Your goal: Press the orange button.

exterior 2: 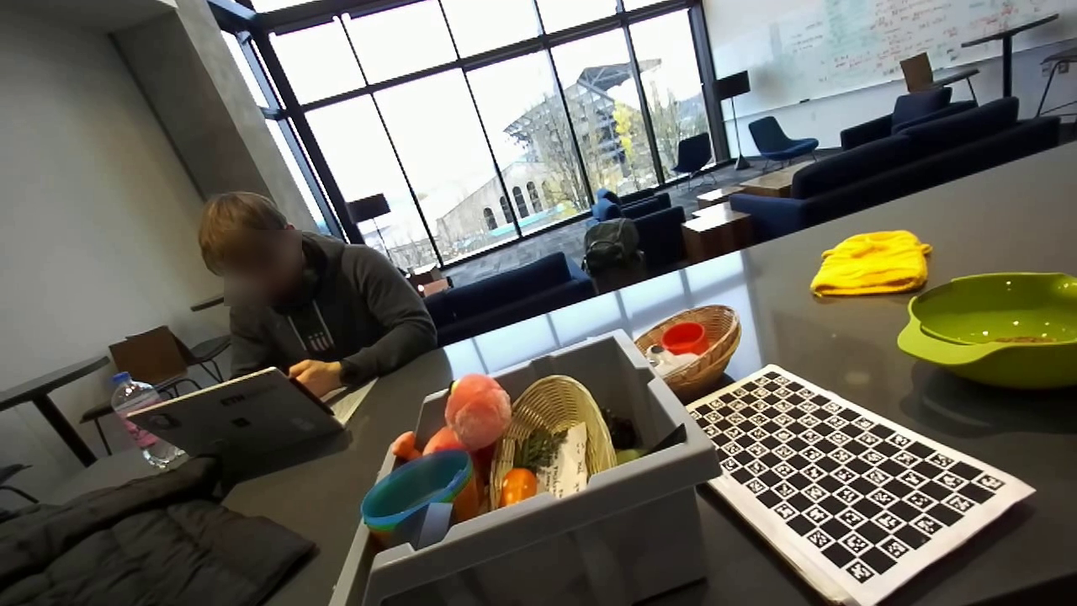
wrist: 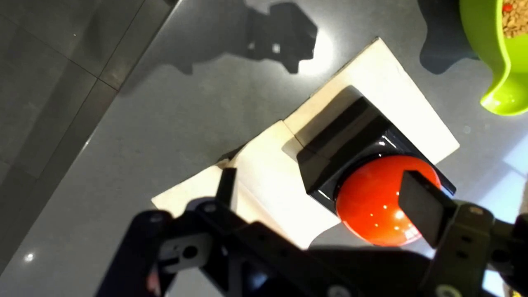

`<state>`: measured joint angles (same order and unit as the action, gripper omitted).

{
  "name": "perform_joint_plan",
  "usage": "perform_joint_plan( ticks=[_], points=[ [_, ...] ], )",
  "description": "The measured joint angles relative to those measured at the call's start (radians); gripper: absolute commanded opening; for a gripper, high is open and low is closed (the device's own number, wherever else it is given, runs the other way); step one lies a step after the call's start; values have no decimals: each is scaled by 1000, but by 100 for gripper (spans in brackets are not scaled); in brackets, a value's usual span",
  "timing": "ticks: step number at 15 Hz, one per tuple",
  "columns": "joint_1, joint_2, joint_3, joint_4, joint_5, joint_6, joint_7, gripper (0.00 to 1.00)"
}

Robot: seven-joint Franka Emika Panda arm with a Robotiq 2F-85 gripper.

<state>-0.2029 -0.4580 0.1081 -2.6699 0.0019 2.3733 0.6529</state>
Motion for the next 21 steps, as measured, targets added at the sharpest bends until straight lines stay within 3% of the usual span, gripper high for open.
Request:
perform_joint_plan(
  ticks=[7,8,9,12,18,21],
  points=[
    [8,158,-12,180,-5,-4,-13,100],
    [13,177,-12,205,-6,-10,-14,96],
    [19,194,-13,228,-6,-18,-15,74],
    [40,236,-15,281,-6,-45,-16,66],
    [62,271,-32,318,-10,-73,-16,18],
    [64,273,-41,318,-10,-73,-18,0]
  ],
)
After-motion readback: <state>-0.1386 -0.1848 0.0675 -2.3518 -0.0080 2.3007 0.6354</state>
